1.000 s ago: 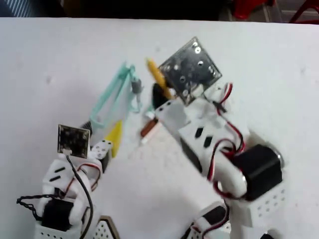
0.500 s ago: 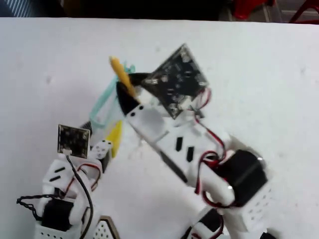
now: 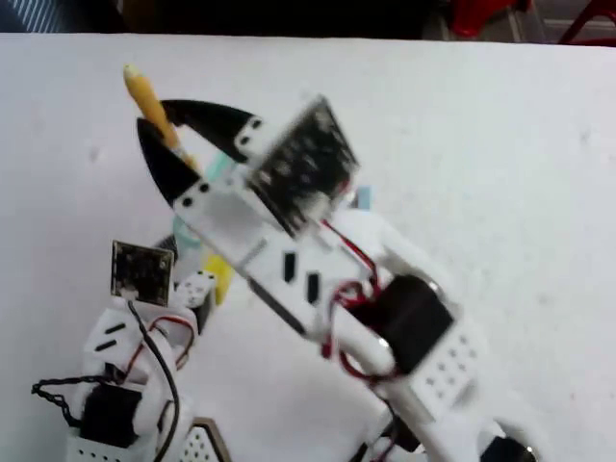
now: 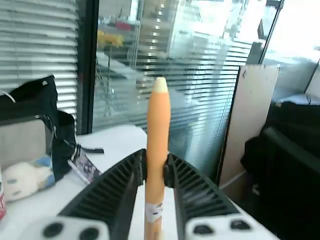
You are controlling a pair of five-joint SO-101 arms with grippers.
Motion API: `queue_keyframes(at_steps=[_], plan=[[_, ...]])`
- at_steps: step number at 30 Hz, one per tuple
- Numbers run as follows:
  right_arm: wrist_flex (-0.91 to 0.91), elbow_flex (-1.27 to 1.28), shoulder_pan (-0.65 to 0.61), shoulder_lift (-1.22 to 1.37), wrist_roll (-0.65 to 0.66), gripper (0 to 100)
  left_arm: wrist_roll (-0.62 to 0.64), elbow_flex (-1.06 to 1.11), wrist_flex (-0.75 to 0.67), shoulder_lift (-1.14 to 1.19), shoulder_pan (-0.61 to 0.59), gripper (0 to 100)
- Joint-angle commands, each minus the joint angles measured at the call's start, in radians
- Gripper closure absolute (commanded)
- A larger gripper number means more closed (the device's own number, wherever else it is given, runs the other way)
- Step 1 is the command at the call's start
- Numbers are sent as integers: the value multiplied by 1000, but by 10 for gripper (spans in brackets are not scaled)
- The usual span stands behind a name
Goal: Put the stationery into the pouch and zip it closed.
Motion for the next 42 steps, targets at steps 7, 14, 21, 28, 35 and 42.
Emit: queue_keyframes(at_steps=[7,14,21,28,35,42], plan=[[27,71,19,-5,-8,981,-8,-12,-26,-4,-7,784],[82,101,22,-42,0,981,-9,-12,-26,-4,-7,784],[177,101,27,-101,2,719,-9,-12,-26,-4,-7,784],[298,-8,4,-269,95,831,-9,-9,-26,-4,-8,784],[522,-51,-111,-463,92,804,-9,-9,-26,-4,-8,784],[700,-49,-114,-585,89,803,-9,-8,-28,-4,-8,784]])
